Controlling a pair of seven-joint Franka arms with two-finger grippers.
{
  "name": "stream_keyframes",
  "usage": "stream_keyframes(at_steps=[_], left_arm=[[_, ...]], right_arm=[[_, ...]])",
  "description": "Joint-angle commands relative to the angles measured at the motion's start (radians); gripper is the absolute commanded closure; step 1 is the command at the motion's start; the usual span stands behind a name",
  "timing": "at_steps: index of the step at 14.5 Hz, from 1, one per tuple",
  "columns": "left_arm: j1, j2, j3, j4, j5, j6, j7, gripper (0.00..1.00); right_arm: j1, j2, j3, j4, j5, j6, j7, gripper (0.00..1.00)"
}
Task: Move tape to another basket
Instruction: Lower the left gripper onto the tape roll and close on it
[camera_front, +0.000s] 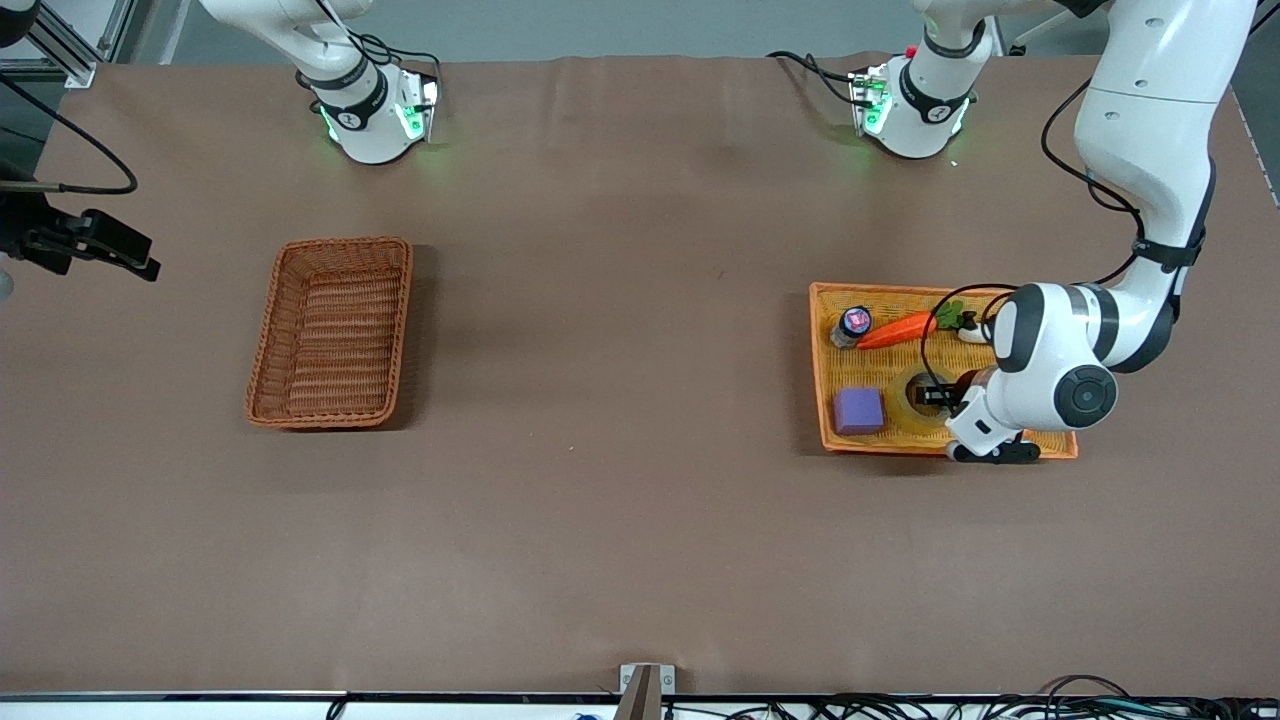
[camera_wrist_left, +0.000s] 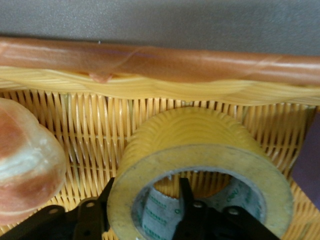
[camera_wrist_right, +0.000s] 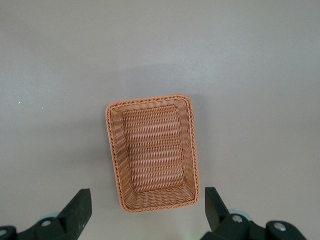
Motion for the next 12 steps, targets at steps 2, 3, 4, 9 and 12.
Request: stream_keyframes(at_steps=[2,3,4,9,12], left_arm=[[0.006,-0.023,-0.008,0.002,0.046,-0.018,0.003,0.99],[0.006,-0.043,-0.008,0.005,0.048,-0.042,0.003,1.00],[0.005,-0.073,-0.009,0.008,0.048,-0.064,0.004,1.00],[-0.017,-0.135,-0.084,0.164,0.045,-0.252,-0.038,1.00],[-0.107,-0.092,-0.098,0.290,0.037,-0.354,-0.191,1.00]], right_arm=[[-0.012,-0.014,0.005,-0.016,0.007,0.004,0.012,0.00],[-0.012,-0.014,0.005,-0.016,0.008,0.003,0.012,0.00],[-0.012,-0.014,0.005,-0.016,0.008,0.004,0.012,0.00],[-0.033,-0.014,0.005,-0.016,0.008,0.006,0.009,0.00],[-0.038,-0.013,0.005,-0.016,0.008,0.009,0.009,0.00]])
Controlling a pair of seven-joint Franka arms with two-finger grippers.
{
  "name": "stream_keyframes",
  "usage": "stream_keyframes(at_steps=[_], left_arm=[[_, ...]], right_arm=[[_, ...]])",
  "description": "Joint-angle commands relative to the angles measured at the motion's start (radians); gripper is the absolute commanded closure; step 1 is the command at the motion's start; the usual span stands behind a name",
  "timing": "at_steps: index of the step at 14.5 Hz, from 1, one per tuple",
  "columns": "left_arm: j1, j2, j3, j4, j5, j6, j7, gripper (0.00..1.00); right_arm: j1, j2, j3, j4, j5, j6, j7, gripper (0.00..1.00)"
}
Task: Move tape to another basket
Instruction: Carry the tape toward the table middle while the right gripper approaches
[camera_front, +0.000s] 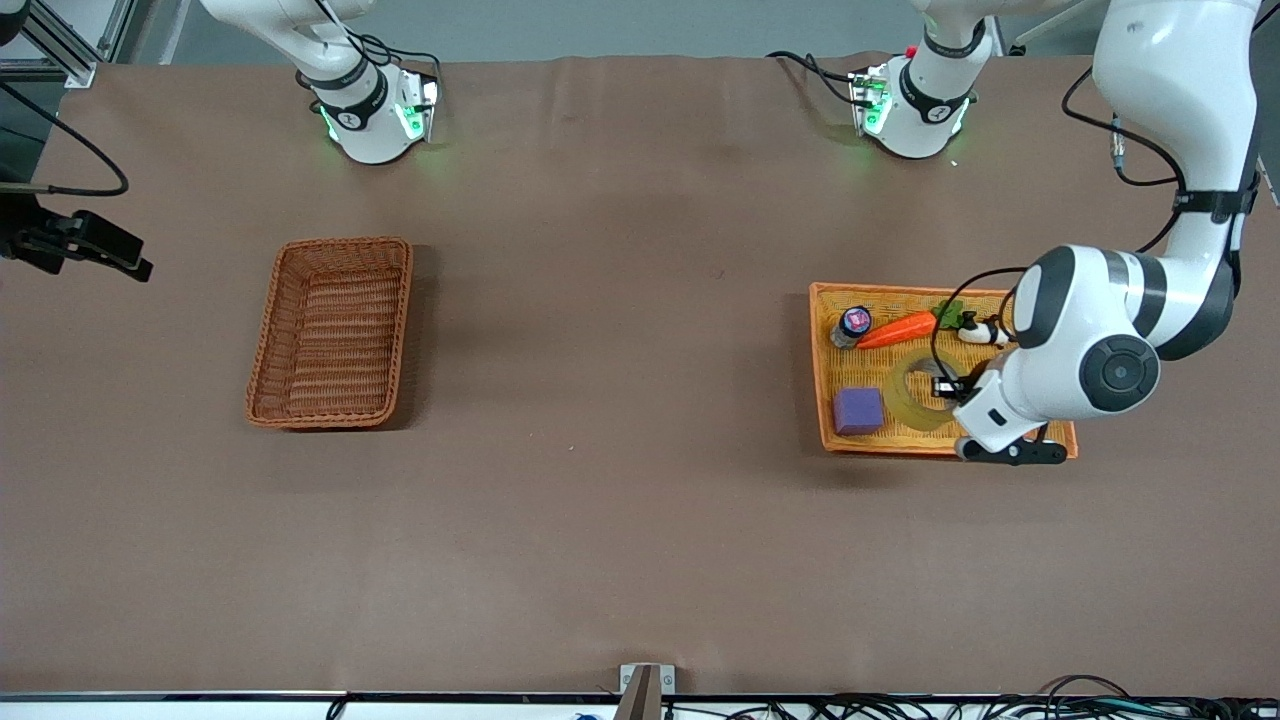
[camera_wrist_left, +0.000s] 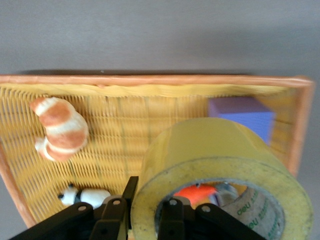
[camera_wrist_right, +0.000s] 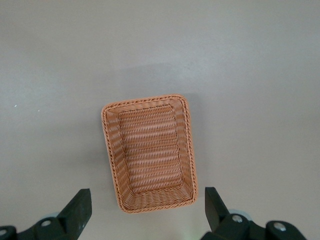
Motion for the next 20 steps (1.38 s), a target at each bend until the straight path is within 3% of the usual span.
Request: stream_keyframes(at_steps=[1,7,10,13,17,19,20], left_arm=[[-0.105,0.073,-0.003,0.121,0.008,-0.053,-0.144,1.00],[-0.352,0.265,-0.003,0.349,0.003,-0.027,-0.311,1.00],[-0.456,0.319,-0.003,0.365,0.003,0.145,-0.319,0.97],[-0.506,0.339,-0.003,0.368,0.000,0.207,-0.351,0.97],[-0.558,0.419,-0.007,0.415,-0.020,0.365,-0.367,0.97],[-0.594,0.460,-0.009,0.440,-0.069,0.384,-0.364,0.96],[-0.605,0.474,-0.010,0.438,-0.086,0.393,-0.364,0.90]], right_arm=[[-0.017,-0.013,0.009,-0.015,0.008,0.010,0.007,0.00],[-0.009,-0.011,0.010,-0.015,0.008,0.022,0.007,0.00],[-0.011,0.004,0.012,-0.018,0.021,0.056,0.007,0.00],[-0.001,0.042,0.012,-0.035,0.048,0.088,0.003,0.00],[0.042,0.049,0.013,-0.181,0.047,0.253,0.001,0.00],[0.054,0.050,0.013,-0.205,0.047,0.263,0.001,0.00],[0.074,0.053,0.013,-0.216,0.045,0.267,0.001,0.00]])
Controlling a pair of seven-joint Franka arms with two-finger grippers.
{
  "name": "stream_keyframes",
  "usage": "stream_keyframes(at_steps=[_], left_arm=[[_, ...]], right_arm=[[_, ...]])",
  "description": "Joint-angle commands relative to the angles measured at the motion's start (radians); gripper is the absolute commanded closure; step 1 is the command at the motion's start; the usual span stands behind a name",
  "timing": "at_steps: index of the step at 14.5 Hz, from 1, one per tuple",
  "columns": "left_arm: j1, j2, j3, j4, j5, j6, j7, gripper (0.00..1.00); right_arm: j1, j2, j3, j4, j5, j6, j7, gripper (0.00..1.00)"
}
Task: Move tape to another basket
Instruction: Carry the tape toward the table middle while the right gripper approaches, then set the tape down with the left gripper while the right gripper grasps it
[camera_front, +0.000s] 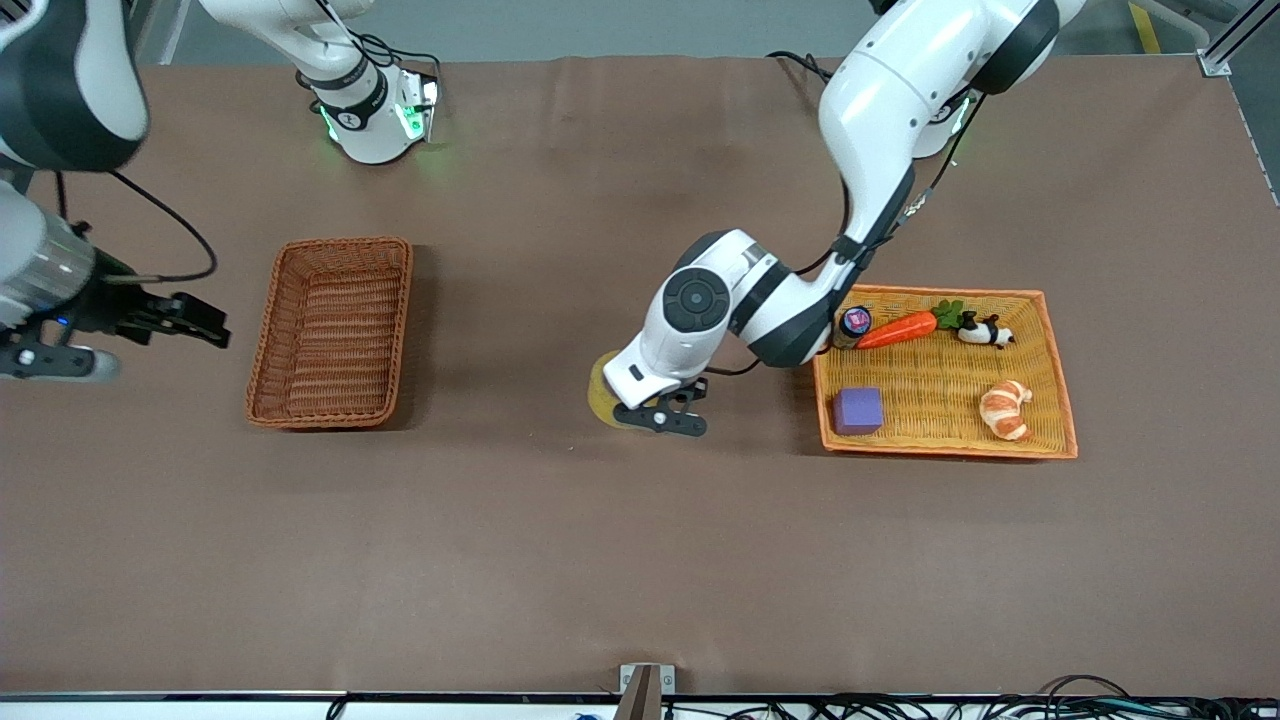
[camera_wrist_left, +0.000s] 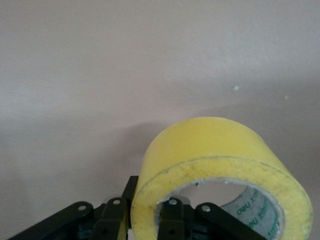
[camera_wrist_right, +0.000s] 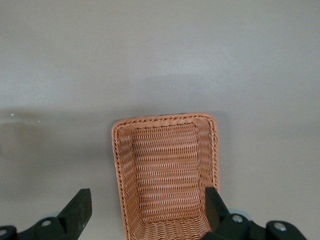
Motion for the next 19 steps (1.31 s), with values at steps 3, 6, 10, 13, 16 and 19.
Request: stream_keyframes(at_steps=[3,6,10,13,16,19], left_arm=[[-0.072,0.085,0.006,0.059,-0.044,0.016,-0.009,0.55],[-0.076,0.073,0.009,0.050,-0.042,-0.014,-0.007,0.00],[-0.060,-0.026,0.015,0.047,-0.030,-0.175,-0.038,0.00],[-0.008,-0.111,0.017,0.025,-0.025,-0.347,-0.040,0.00],[0.083,-0.166,0.009,0.005,-0.025,-0.375,-0.035,0.00],[0.143,-0.230,0.011,-0.040,-0.024,-0.421,-0.020,0.00]], right_arm=[[0.044,-0.028,0.003,-0.151,0.015,0.112,0.002,0.00],[0.061,-0.009,0.021,-0.235,0.017,0.183,0.004,0.00],[-0.001,0.031,0.187,-0.297,0.017,0.298,0.010,0.00],[0.016,0.100,0.287,-0.301,0.017,0.370,0.095,0.00],[0.040,0.164,0.385,-0.301,0.017,0.463,0.226,0.00],[0.128,0.303,0.414,-0.260,-0.010,0.664,0.383,0.00]])
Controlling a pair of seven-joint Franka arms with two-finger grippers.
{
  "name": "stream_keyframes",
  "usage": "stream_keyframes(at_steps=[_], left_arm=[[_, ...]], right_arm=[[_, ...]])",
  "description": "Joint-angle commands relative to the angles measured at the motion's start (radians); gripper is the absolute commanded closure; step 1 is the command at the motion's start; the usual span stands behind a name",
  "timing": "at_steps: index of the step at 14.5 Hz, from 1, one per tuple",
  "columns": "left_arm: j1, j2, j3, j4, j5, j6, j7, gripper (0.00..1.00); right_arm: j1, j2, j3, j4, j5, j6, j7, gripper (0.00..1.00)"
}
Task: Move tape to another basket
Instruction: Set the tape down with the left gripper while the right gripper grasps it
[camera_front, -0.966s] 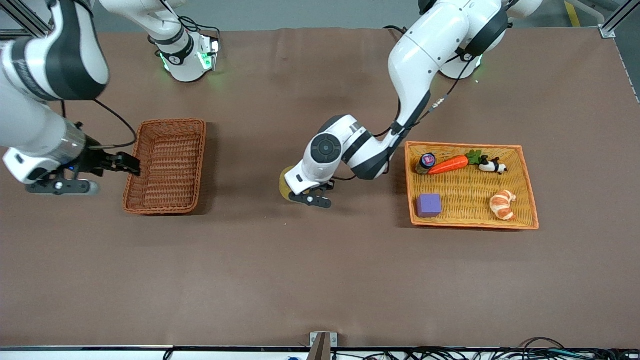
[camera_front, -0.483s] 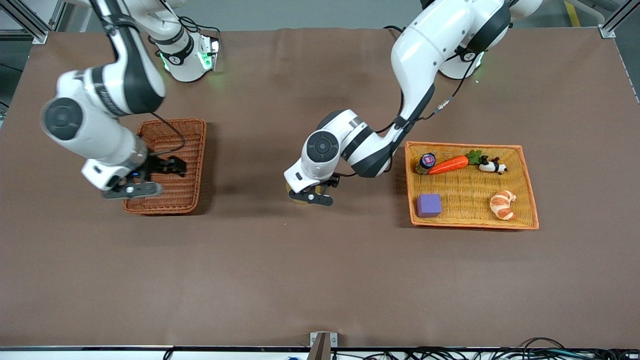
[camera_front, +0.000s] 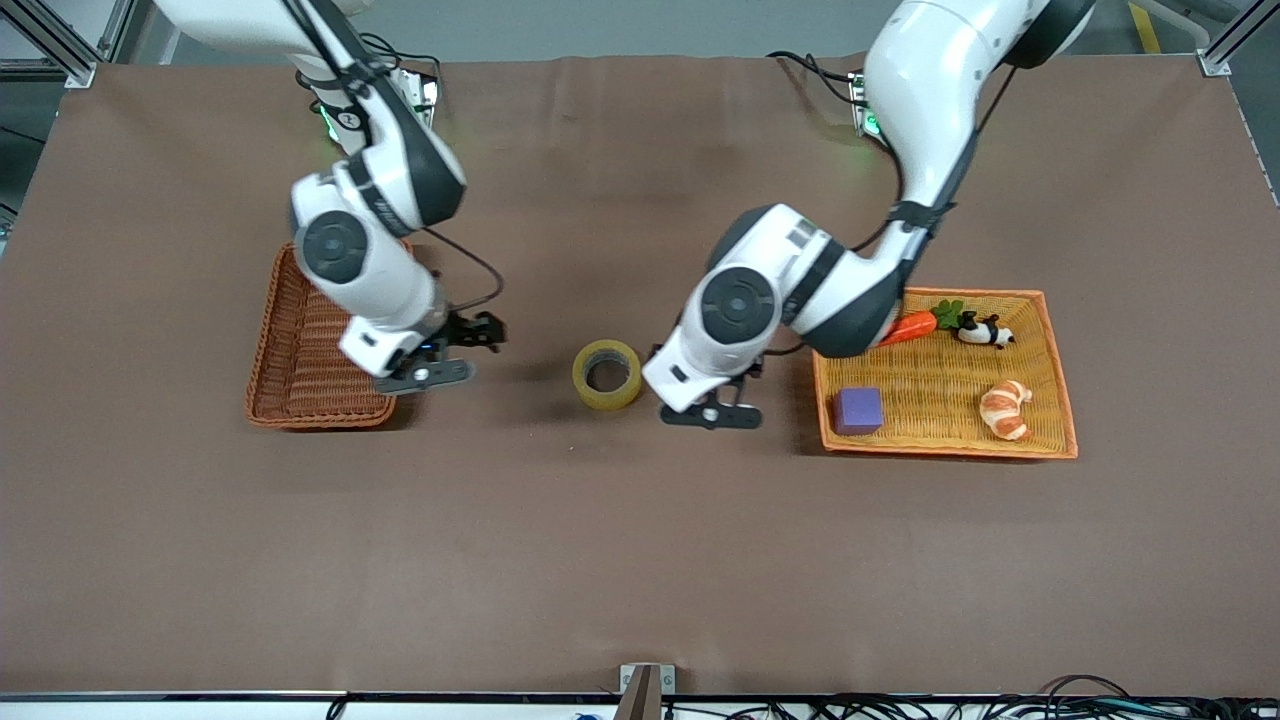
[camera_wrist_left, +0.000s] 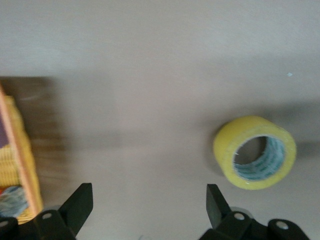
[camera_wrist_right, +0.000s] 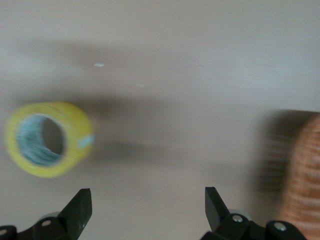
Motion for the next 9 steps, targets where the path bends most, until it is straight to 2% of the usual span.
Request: stream_keyframes(at_steps=[1,3,5,9], left_arm=[[0.059,-0.103,-0.006,-0.108,0.002,-0.027,0.039,0.00],[0.111,-0.189,-0.010,-0.177,-0.001,-0.044,0.089,0.00],[0.142,-0.274,-0.007,-0.232,0.001,-0.065,0.090,0.00],[0.236,-0.410,-0.011,-0.312,0.002,-0.065,0.093,0.00]], right_arm=[[0.057,0.144,0.017,0.060,-0.048,0.155,0.144,0.00],[0.089,0.206,0.019,0.123,-0.129,0.177,0.251,0.00],[0.126,0.296,0.019,0.198,-0.163,0.177,0.319,0.00],[0.163,0.333,0.020,0.195,-0.180,0.177,0.334,0.00]])
